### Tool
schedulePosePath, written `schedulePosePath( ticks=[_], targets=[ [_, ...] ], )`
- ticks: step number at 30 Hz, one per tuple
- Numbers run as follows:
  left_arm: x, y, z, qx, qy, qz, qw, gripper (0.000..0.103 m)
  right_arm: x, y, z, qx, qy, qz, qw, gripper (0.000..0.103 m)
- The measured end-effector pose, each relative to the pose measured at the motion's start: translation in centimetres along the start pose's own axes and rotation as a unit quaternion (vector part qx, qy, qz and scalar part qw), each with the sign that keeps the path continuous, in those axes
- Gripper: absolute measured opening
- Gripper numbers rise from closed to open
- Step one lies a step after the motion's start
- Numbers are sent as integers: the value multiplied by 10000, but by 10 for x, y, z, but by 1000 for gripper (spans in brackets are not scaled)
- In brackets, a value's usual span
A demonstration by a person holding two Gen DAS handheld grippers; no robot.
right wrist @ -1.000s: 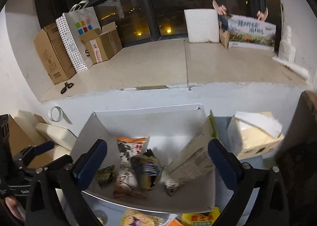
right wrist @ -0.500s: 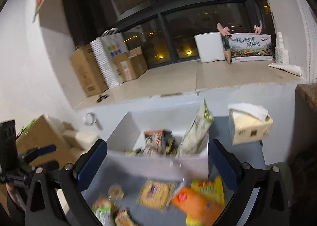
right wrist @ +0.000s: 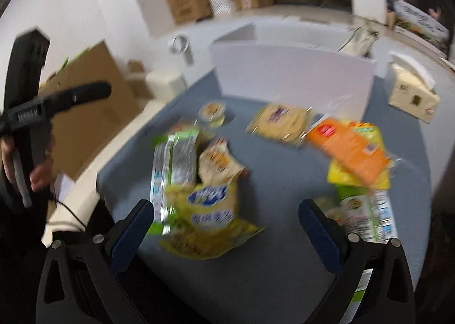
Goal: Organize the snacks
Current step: 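Grasp the yellow potato stick bag with the right tool while the left tool grasps a green-white bag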
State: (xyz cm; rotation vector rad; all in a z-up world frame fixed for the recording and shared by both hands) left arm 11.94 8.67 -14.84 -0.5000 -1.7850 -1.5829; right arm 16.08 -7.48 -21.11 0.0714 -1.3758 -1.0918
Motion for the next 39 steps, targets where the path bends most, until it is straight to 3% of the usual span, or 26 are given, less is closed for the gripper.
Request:
schedulePosePath(
  ticks=[7, 12, 13, 14, 15, 17, 20, 28, 31, 36, 39],
  targets=[
    [-6, -14, 2, 167, -98, 184, 9996, 103, -29, -11, 5, 199, 20, 433, 9989, 103],
    [-19, -34, -9, 539, -324, 593, 9963, 103, -49, -18, 9, 332, 112, 705, 9969, 103],
    [-22, -39, -11, 593, -273, 648, 9958, 103, -53, -20, 10, 363, 132, 760, 9964, 94],
    [-24, -42, -12, 622, -232, 679, 9955, 103, -56, -21, 11, 362, 157, 777, 9962, 69],
    [-27, -45, -13, 673, -174, 730, 9949, 103, -57, -22, 12, 354, 203, 785, 9961, 69],
    [-32, -50, -15, 846, -108, 825, 9929, 103, -53, -20, 10, 411, 38, 682, 9968, 63],
    [-35, -51, -23, 606, 133, 807, 9948, 103, -39, -18, 5, 309, -3, 488, 9983, 63],
    [-69, -70, -57, 257, 488, 1307, 9899, 103, 31, -11, -22, -237, -433, -319, 9983, 63],
    [-81, -73, -63, 249, 812, 1414, 9863, 103, 48, -12, -26, -164, -735, -426, 9962, 64],
    [-100, -85, -61, 304, 1328, 1685, 9762, 103, 55, -11, -34, -379, -760, -526, 9950, 64],
    [-109, -97, -58, 410, 1295, 1924, 9719, 103, 50, -13, -36, -417, -733, -508, 9951, 64]
  ],
)
Point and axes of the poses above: each gripper's, at about its wrist camera, not at the fingertips, and x roughly against the way its jaws point, z to its left, y to its top, the point moved 10 cm from there along -x, roughly the way its jaws point, and after that the axes turned 8 degrees about y, right-handed, at the moved point
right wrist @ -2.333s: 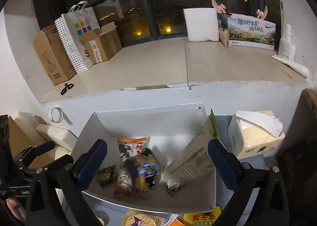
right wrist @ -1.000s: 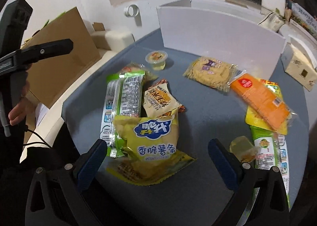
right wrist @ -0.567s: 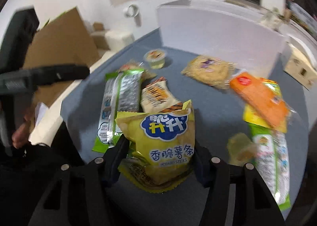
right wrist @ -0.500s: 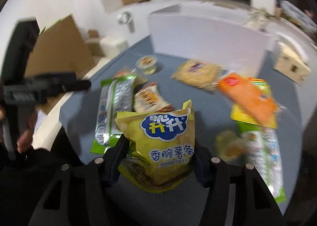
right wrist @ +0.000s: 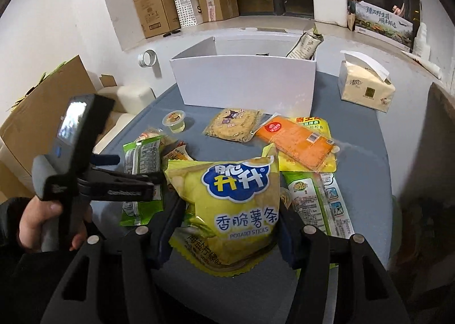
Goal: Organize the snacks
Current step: 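Grasp the yellow potato stick bag with the right tool while the left tool grasps a green-white bag, then release both held bags into the white box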
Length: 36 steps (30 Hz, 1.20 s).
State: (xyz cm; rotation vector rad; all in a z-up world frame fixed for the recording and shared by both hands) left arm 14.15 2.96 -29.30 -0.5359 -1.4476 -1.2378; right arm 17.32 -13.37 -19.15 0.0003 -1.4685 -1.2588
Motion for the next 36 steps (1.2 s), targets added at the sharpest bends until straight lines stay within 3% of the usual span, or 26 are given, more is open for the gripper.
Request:
schedulePosePath(
  ticks=[2, 4, 6, 8, 11, 16, 21, 27, 30, 36],
  targets=[
    [-7, -2, -2, -56, -19, 111, 9999, 103, -2, -1, 2, 22, 16, 8, 10000, 64],
    [-6, 2, -3, -131, 14, -19, 9999, 102, -5, -3, 3, 29, 9, 41, 10000, 64],
    [0, 2, -5, -179, -170, -100, 9996, 85, -7, -6, 4, 27, 9, 71, 10000, 64],
    [3, 0, -4, -256, -176, -123, 9994, 83, -9, -7, 7, 87, -2, 113, 9999, 64],
    [17, -2, -1, -274, -503, -302, 9979, 81, -10, -7, 10, 137, 13, 116, 9998, 64],
    [74, 14, 18, -289, -950, -1236, 9873, 80, -7, -4, 10, 113, 1, 58, 9999, 64],
    [123, 42, 32, -409, -1080, -1947, 9740, 80, -3, 5, 11, 36, 60, -87, 9999, 64],
    [165, 119, 31, -646, -1082, -2493, 9602, 80, 4, 42, 6, -96, 103, -465, 9988, 64],
    [176, 163, 15, -825, -1021, -2757, 9522, 80, 7, 78, -1, -21, -30, -670, 9977, 64],
    [170, 255, -10, -842, -941, -2853, 9501, 80, -6, 175, -36, -172, -218, -974, 9949, 64]
  ],
)
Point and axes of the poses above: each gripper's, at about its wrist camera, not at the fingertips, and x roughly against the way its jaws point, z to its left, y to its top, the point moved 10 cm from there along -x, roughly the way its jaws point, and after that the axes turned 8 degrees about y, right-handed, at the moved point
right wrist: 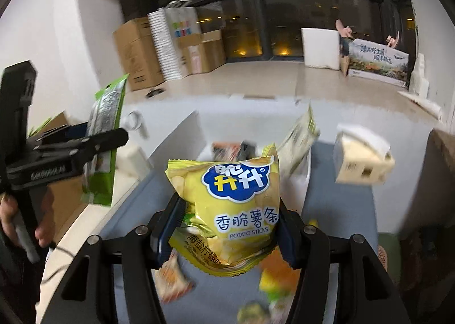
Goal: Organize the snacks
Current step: 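Release both held bags into the white box, then grasp the orange spicy strip pack with the right tool while the left tool grasps a round bread bag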
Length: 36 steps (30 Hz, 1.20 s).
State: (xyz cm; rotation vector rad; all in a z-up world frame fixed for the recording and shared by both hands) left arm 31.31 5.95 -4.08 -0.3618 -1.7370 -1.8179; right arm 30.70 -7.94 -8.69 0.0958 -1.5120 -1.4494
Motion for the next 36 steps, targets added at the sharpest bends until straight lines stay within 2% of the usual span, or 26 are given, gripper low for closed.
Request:
schedulePosePath(
  ticks=[5, 7, 8, 9, 10, 11, 14, 17, 19, 23, 27, 30, 33, 35, 36],
  targets=[
    [-59, 25, -5, 26, 33, 81, 10000, 81, -50, 48, -41, -250, -213, 105, 9994, 64],
    [-78, 29, -4, -51, 138, 98, 9998, 84, -71, 59, -52, -475, -114, 160, 9987, 65],
    [-90, 29, 2, -41, 274, 166, 9995, 91, -78, 61, -56, -556, -23, 202, 9982, 72],
    [-103, 27, 8, 2, 353, 309, 9989, 103, -87, 62, -59, -624, 49, 304, 9976, 82],
    [-111, 24, 11, 71, 352, 407, 9985, 103, -97, 62, -65, -711, 5, 466, 9964, 103],
    [-119, 20, 16, 173, 268, 552, 9980, 103, -102, 63, -73, -756, -171, 463, 9959, 103],
    [-129, 10, 21, 251, 97, 688, 9973, 103, -96, 67, -79, -705, -256, 186, 9970, 103],
    [-134, 0, 21, 170, 139, 765, 9968, 103, -91, 61, -80, -694, -229, 238, 9970, 103],
    [-132, -5, 14, 221, -31, 837, 9962, 103, -88, 60, -82, -532, -395, 233, 9975, 103],
    [-106, -9, 9, 160, -122, 678, 9975, 103, -76, 61, -80, -560, -322, 82, 9979, 103],
    [-55, -11, 12, -9, -223, 366, 9991, 103, -51, 58, -64, -438, -69, -135, 9989, 103],
    [0, -2, 25, 40, -154, -178, 9997, 103, -22, 48, -36, -33, 373, -285, 9989, 103],
    [67, 1, 49, 468, -156, -995, 9938, 103, 7, 29, -17, 118, 632, -295, 9975, 103],
    [96, -17, 59, 636, -133, -1236, 9902, 103, 20, 12, -11, 160, 617, -175, 9978, 103],
    [102, -30, 62, 679, -67, -1226, 9901, 103, 32, -2, -8, 172, 565, -140, 9982, 103]
  ],
)
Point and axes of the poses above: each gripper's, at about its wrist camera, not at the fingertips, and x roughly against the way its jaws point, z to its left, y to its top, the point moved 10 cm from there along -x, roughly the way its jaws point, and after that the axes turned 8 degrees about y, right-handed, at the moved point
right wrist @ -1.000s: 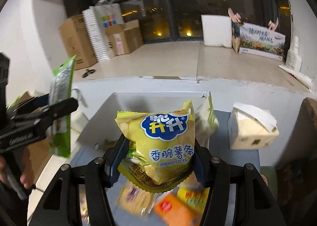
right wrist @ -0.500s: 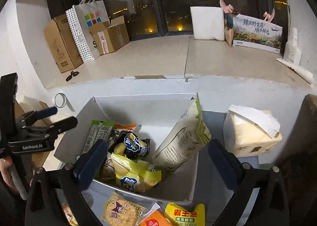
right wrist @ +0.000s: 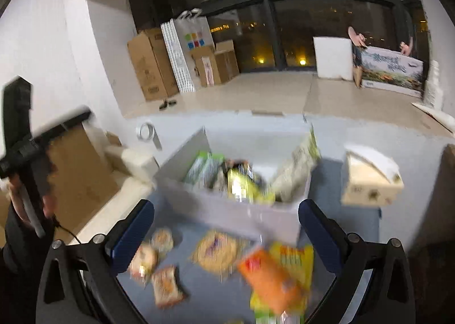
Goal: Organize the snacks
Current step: 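Grasp the orange spicy strip pack with the right tool while the left tool grasps a round bread bag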
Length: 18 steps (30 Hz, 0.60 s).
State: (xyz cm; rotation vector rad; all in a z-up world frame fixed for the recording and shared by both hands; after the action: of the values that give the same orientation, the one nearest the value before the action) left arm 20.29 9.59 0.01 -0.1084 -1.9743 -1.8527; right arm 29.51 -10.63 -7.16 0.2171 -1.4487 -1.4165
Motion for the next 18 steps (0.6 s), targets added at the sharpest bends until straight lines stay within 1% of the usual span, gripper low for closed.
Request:
schedulePosePath(
  ticks=[1, 2, 3, 5, 6, 8, 9, 11, 13, 14, 16, 18],
  targets=[
    [6, -12, 3, -3, 20, 69, 10000, 103, 9, -11, 3, 19, -32, -28, 10000, 103],
    [10, -28, 4, -21, 10, 225, 9997, 103, 15, -20, 4, 45, -95, -11, 9999, 103],
    [13, -54, 5, 2, -40, 574, 9983, 103, 21, -36, 3, 76, -233, 78, 9997, 103],
    [18, -96, 5, 156, -242, 1071, 9938, 103, 28, -60, -2, 73, -432, 204, 9988, 103],
    [20, -111, 4, 186, -302, 1219, 9919, 103, 28, -72, -5, 98, -527, 292, 9981, 103],
    [26, -143, 5, 273, -260, 1438, 9889, 103, 22, -99, -15, 136, -758, 562, 9954, 103],
    [30, -151, 4, 276, -233, 1419, 9892, 103, 18, -110, -20, 94, -800, 657, 9946, 103],
    [37, -157, 5, 369, -187, 1255, 9912, 103, 13, -124, -24, 58, -712, 794, 9943, 103],
    [36, -161, 0, 339, -287, 1289, 9907, 103, 7, -130, -27, 77, -579, 780, 9952, 103],
    [36, -161, -3, 320, -304, 1316, 9903, 103, 3, -133, -29, 115, -538, 853, 9948, 103],
    [37, -160, -6, 315, -404, 1315, 9900, 103, -12, -137, -34, 356, -670, 1125, 9907, 103],
    [35, -160, -11, 258, -479, 1343, 9894, 103, -31, -136, -36, 875, -701, 1397, 9838, 103]
  ],
)
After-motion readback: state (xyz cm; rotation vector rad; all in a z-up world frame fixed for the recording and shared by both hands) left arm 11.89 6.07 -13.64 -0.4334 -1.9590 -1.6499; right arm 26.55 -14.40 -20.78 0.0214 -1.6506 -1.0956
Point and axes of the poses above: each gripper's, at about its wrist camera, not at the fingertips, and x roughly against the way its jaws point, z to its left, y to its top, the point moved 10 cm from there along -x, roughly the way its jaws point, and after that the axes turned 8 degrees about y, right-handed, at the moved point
